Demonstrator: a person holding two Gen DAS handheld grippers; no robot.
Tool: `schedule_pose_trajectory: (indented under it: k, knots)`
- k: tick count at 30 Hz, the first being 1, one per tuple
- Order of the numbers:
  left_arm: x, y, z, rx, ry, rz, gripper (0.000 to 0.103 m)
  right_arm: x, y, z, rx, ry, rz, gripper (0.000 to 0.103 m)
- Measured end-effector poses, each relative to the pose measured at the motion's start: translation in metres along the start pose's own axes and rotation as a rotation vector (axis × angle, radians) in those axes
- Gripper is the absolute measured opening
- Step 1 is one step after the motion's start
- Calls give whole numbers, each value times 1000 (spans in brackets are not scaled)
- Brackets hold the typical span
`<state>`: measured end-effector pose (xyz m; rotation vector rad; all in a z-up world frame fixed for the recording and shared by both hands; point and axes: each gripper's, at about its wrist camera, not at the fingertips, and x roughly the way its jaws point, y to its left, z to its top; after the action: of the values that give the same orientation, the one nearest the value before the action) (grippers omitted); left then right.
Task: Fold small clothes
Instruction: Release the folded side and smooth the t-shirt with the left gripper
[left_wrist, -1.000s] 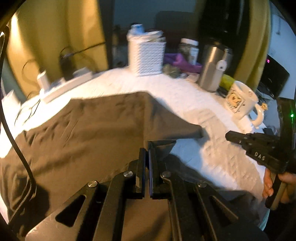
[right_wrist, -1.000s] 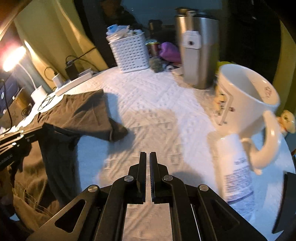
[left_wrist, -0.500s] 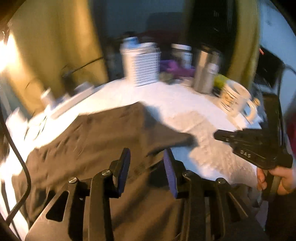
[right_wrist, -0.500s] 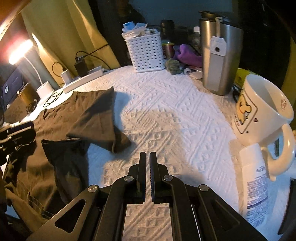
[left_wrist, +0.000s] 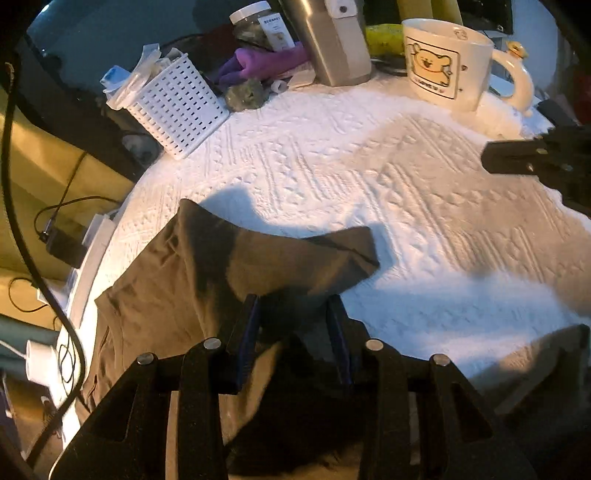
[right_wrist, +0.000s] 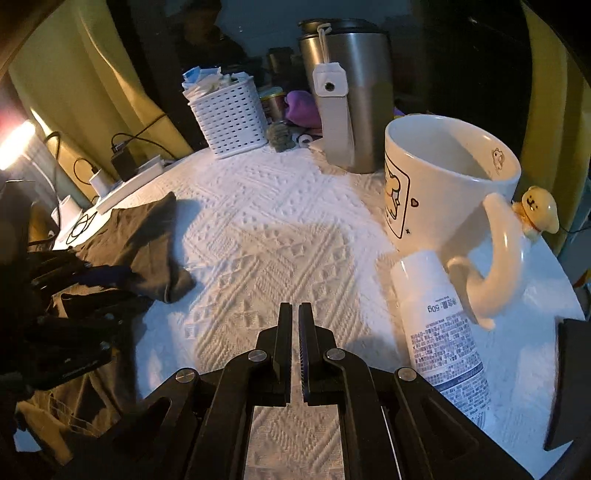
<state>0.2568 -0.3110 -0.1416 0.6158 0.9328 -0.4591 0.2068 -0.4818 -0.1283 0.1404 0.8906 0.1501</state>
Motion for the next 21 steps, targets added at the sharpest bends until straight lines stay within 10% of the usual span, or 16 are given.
schedule_pose_trajectory:
  k: [9,17,21]
  knots:
    - [-32,97,-30,-360,-117,-36,4,7,15,8,-40,3,17,4]
    - [-24,145,-102,-578,-1,8,6,20,43,14,-102,19,45,4]
    - [-47,144,-113,-654,-43,-36,31,24,59,16,-137,28,52,4]
